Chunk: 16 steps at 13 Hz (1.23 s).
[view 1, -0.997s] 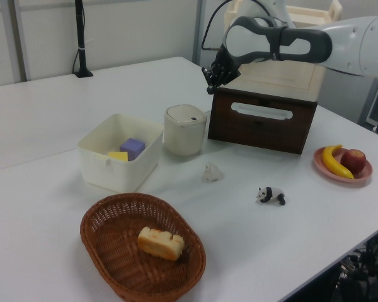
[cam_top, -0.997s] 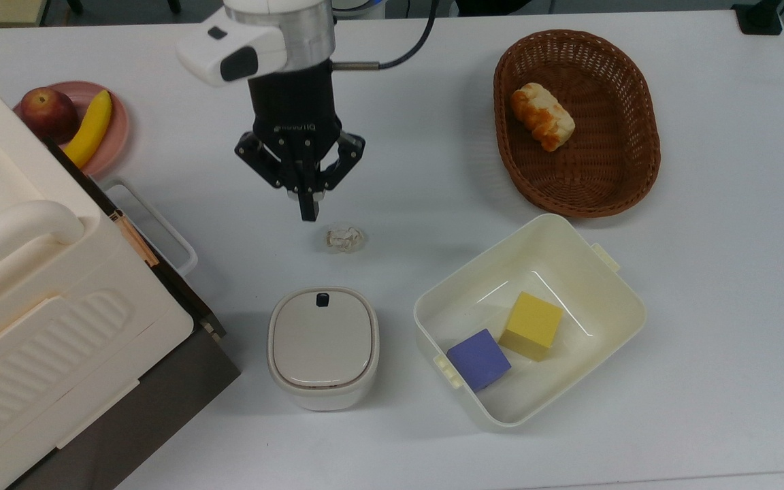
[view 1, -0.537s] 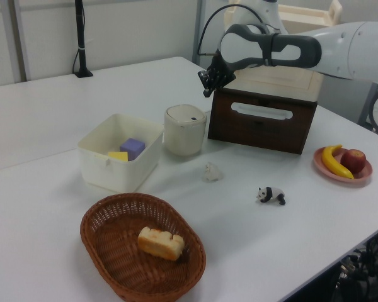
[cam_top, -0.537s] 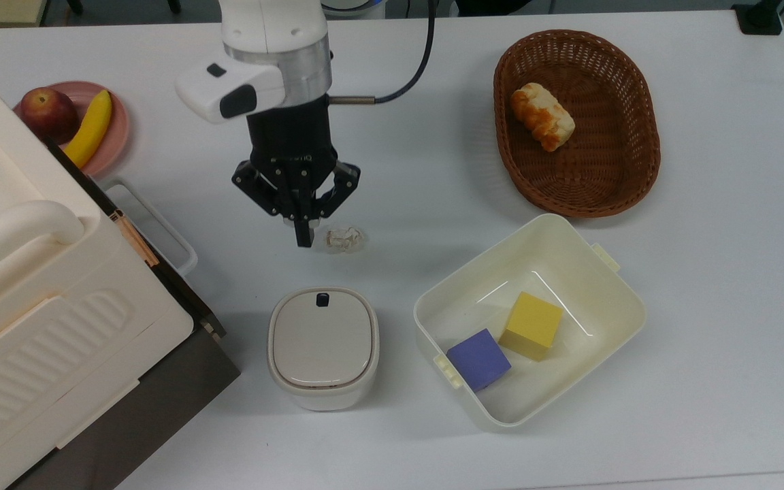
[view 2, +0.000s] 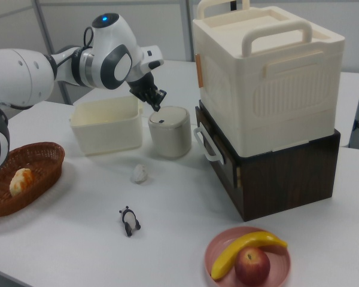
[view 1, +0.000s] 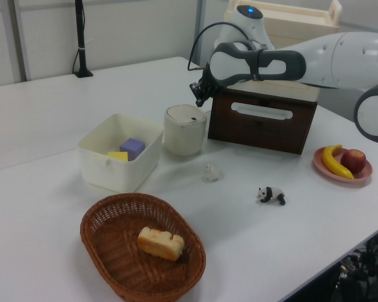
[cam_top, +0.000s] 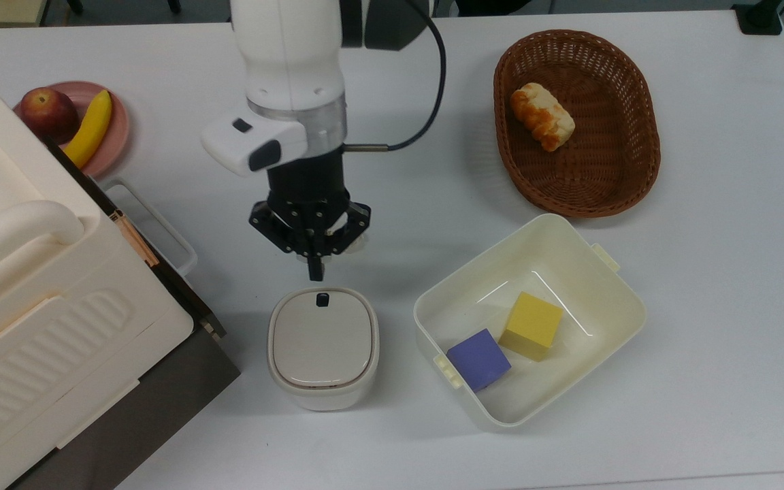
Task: Open the trash can
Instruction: 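Lower the gripper and grasp the lid's edge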
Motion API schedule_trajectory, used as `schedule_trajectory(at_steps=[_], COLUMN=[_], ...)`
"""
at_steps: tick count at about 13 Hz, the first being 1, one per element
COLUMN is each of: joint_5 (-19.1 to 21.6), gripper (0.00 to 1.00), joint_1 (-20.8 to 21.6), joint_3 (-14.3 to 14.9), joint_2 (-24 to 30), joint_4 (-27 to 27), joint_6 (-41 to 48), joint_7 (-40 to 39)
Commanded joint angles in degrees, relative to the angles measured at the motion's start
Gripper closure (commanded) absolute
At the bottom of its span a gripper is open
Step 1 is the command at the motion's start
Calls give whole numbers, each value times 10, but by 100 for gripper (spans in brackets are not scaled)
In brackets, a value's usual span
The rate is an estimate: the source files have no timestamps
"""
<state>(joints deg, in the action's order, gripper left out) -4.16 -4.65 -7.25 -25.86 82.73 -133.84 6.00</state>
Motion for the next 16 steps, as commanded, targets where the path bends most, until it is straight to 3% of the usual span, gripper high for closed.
schedule_trajectory(at_steps=[1, 9, 16], joint_5=[-17, -75, -80], gripper=[100, 100, 100], joint_1=[16, 17, 15], joint_3=[5, 5, 5], joint_2=[-17, -31, -38], joint_4=[-13, -15, -17], joint_6=[-7, -12, -41], joint_7=[-7, -7, -7])
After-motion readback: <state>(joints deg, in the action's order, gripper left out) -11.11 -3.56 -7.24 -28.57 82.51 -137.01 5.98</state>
